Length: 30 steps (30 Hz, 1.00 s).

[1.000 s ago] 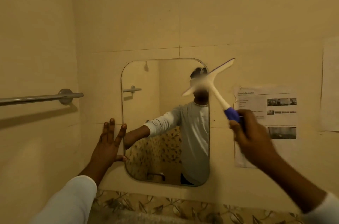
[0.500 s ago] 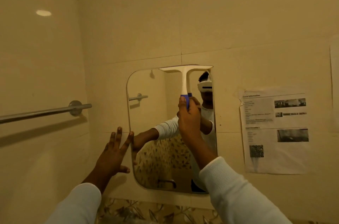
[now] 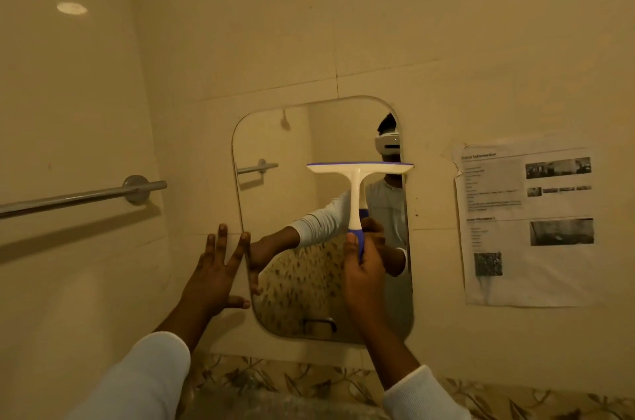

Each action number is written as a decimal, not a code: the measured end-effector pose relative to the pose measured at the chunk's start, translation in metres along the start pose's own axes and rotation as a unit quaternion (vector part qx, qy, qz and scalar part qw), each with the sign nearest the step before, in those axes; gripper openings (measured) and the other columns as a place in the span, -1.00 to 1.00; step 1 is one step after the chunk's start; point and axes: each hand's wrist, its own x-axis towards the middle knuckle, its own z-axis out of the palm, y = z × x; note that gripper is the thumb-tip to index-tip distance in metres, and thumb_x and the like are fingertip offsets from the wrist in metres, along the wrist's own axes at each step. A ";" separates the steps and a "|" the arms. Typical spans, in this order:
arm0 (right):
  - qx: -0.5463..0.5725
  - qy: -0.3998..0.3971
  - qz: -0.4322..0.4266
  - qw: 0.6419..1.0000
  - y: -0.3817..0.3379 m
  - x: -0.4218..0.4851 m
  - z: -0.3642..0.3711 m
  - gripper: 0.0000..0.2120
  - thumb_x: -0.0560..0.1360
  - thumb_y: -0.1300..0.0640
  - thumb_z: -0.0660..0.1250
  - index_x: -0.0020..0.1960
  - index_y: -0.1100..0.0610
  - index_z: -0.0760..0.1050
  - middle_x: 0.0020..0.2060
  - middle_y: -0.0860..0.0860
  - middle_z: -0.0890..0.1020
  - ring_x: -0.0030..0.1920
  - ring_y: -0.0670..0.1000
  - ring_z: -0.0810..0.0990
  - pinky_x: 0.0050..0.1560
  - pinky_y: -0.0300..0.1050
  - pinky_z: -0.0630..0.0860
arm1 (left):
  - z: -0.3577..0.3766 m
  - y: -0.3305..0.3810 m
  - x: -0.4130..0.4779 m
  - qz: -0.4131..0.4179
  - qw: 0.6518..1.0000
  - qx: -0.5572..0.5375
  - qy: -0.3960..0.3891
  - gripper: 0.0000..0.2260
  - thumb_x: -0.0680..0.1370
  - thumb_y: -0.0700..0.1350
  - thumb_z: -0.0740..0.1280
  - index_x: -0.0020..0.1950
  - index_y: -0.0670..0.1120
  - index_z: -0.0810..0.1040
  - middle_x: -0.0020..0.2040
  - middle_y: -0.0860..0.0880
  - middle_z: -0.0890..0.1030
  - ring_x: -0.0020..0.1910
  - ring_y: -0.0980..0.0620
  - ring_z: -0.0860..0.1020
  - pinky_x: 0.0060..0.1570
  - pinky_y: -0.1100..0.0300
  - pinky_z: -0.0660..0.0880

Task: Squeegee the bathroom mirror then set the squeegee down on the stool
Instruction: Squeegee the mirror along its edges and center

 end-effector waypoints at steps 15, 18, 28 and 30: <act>-0.020 0.016 0.055 0.998 0.054 -0.060 -0.044 -0.67 0.55 -0.21 0.20 0.14 -0.04 0.56 -0.26 -0.03 0.56 -0.26 -0.07 0.52 -0.25 -0.29 0.48 | 0.005 -0.001 0.001 -0.001 1.000 0.022 0.016 0.39 0.21 0.37 0.57 0.55 0.09 -0.50 0.51 -0.14 -0.60 0.58 -0.32 -0.33 0.52 -0.26 0.10; -0.048 0.029 0.061 0.997 0.070 -0.071 -0.056 -0.55 0.57 -0.20 0.20 0.21 0.11 0.59 -0.29 -0.04 0.54 -0.29 -0.07 0.50 -0.28 -0.31 0.46 | 0.007 0.000 0.001 -0.001 1.000 0.024 0.020 0.39 0.21 0.38 0.57 0.56 0.07 -0.49 0.51 -0.15 -0.59 0.57 -0.32 -0.33 0.52 -0.27 0.09; -0.101 0.058 0.135 0.984 0.104 -0.118 -0.083 -0.57 0.52 -0.21 0.22 0.12 0.08 0.60 -0.37 0.01 0.46 -0.32 0.09 0.46 -0.18 -0.02 0.41 | 0.008 -0.001 0.004 0.000 0.999 0.023 0.028 0.41 0.19 0.36 0.59 0.57 0.02 -0.44 0.52 -0.17 -0.57 0.58 -0.35 -0.30 0.51 -0.29 0.10; -0.118 0.072 0.161 0.977 0.115 -0.131 -0.091 -0.59 0.55 -0.14 0.26 0.06 0.19 0.61 -0.37 0.06 0.49 -0.28 0.12 0.49 -0.14 -0.01 0.42 | 0.009 0.001 0.002 -0.005 0.999 0.016 0.027 0.41 0.20 0.36 0.58 0.57 0.02 -0.46 0.52 -0.18 -0.57 0.58 -0.35 -0.31 0.52 -0.28 0.09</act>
